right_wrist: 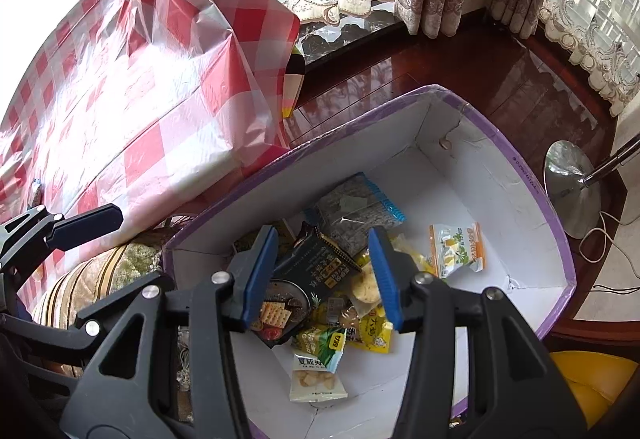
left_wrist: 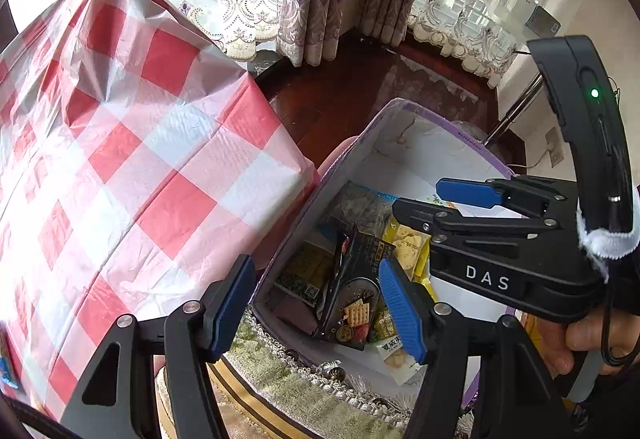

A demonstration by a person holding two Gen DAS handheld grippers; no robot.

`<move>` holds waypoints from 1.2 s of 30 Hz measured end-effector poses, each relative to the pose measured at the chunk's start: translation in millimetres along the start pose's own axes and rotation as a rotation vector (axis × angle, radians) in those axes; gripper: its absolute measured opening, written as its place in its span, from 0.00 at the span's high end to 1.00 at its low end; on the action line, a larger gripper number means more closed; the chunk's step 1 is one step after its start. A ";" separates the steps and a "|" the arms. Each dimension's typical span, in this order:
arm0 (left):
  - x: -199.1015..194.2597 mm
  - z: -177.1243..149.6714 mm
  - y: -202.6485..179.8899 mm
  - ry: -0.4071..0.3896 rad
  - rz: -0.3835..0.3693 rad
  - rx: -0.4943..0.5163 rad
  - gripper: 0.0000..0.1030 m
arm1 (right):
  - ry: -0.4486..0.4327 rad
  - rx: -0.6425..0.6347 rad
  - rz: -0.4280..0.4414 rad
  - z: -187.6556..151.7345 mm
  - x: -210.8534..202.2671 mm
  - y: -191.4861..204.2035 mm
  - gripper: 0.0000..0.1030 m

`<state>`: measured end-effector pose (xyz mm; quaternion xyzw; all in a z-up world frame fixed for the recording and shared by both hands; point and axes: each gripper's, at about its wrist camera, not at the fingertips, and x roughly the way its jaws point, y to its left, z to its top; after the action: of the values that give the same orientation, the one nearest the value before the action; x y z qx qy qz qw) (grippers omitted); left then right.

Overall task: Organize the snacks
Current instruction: 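Move both open tools back to the table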

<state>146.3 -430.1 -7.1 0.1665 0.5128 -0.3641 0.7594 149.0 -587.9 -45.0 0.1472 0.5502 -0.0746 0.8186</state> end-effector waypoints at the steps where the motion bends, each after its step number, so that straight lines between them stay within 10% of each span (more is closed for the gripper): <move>1: -0.9 -0.5 0.5 -0.001 0.000 -0.001 0.37 | -0.001 -0.003 0.001 0.3 -0.6 1.7 0.49; 22: -31.5 -30.6 35.3 -0.061 0.034 -0.090 0.37 | -0.042 -0.064 0.025 -7.6 -21.5 50.6 0.34; 36: -121.3 -171.6 187.0 -0.212 0.170 -0.672 0.37 | -0.109 -0.321 0.131 -30.6 -32.2 182.5 0.26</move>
<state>143.5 -149.2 7.7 -0.0892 0.5066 -0.1258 0.8483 161.6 -406.7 2.9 0.0459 0.4991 0.0596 0.8633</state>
